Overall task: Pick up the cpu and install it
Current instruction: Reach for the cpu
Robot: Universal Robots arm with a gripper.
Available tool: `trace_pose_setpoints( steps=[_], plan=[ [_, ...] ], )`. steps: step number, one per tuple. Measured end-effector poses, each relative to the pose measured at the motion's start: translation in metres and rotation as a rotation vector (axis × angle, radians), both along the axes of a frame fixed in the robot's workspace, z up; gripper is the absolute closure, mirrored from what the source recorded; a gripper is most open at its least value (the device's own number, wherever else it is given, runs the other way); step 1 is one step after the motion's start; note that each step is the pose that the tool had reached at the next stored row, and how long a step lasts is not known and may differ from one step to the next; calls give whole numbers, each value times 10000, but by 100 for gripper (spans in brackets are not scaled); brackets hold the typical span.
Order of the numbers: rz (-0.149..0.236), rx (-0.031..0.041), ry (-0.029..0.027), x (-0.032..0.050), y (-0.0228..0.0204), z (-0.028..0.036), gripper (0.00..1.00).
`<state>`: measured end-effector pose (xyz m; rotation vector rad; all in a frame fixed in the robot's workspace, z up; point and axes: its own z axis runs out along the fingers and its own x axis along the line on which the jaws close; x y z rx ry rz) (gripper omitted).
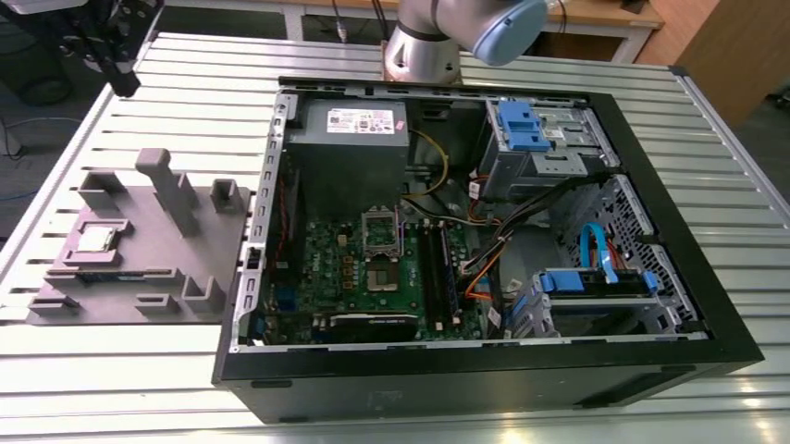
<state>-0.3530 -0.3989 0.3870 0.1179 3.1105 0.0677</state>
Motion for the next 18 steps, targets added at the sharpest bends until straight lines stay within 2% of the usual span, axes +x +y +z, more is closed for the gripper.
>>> trace_pose_setpoints(
  steps=[10,18],
  plan=[
    [1,0,-1,-308,0,-51,89],
    [0,0,-1,-497,0,-100,89]
  ],
)
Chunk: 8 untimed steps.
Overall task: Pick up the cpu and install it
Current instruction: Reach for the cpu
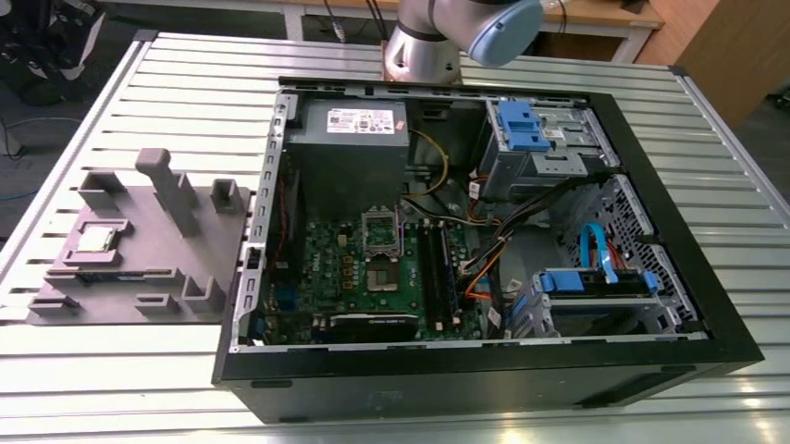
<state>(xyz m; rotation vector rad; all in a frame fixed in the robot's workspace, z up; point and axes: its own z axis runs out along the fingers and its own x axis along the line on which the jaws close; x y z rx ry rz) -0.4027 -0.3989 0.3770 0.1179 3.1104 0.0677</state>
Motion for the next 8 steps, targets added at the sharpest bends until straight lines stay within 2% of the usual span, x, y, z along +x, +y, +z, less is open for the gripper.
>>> trace_pose_setpoints(
  steps=[4,8],
  plan=[
    [0,-1,2,-47,0,-6,89],
    [1,-1,1,-47,0,-7,89]
  ],
)
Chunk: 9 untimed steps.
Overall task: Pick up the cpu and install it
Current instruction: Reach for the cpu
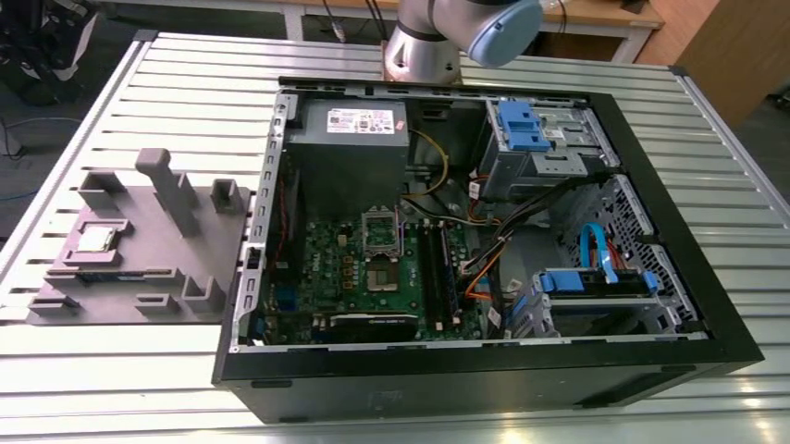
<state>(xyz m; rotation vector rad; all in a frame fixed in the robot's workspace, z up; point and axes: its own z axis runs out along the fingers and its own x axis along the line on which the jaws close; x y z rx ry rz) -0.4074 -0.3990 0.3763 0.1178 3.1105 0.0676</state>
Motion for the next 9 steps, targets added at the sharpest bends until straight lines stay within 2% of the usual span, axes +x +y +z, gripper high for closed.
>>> trace_pose_setpoints(
  steps=[5,9],
  plan=[
    [0,-1,2,-2,-17,-11,89],
    [0,-1,2,-4,-70,-41,89]
  ],
)
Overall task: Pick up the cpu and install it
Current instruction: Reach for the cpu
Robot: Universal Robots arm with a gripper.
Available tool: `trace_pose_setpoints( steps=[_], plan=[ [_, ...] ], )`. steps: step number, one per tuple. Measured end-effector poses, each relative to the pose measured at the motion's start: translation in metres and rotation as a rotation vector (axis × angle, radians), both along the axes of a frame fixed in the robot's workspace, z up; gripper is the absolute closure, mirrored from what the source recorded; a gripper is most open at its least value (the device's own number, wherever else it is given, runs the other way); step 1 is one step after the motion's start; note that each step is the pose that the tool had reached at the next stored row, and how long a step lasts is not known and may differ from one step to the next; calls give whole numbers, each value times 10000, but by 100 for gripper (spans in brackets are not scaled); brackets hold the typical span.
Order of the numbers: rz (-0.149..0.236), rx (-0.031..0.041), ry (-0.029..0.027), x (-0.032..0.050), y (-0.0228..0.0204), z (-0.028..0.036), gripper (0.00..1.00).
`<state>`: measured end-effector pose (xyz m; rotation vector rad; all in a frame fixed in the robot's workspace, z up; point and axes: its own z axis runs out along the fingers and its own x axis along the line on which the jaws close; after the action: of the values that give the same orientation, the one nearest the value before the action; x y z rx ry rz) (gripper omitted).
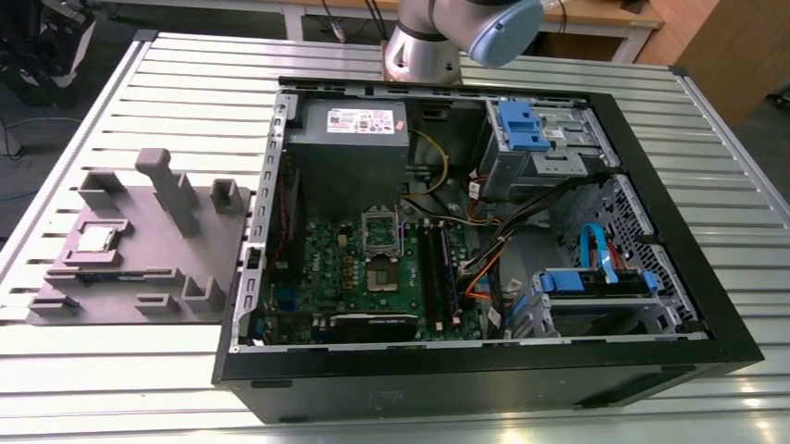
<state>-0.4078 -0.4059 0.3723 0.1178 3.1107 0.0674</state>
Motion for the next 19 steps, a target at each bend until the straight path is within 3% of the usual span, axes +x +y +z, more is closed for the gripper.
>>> trace_pose_setpoints(
  steps=[8,19],
  plan=[
    [0,0,0,-21,-81,-124,89],
    [0,1,0,-156,-149,-304,89]
  ],
)
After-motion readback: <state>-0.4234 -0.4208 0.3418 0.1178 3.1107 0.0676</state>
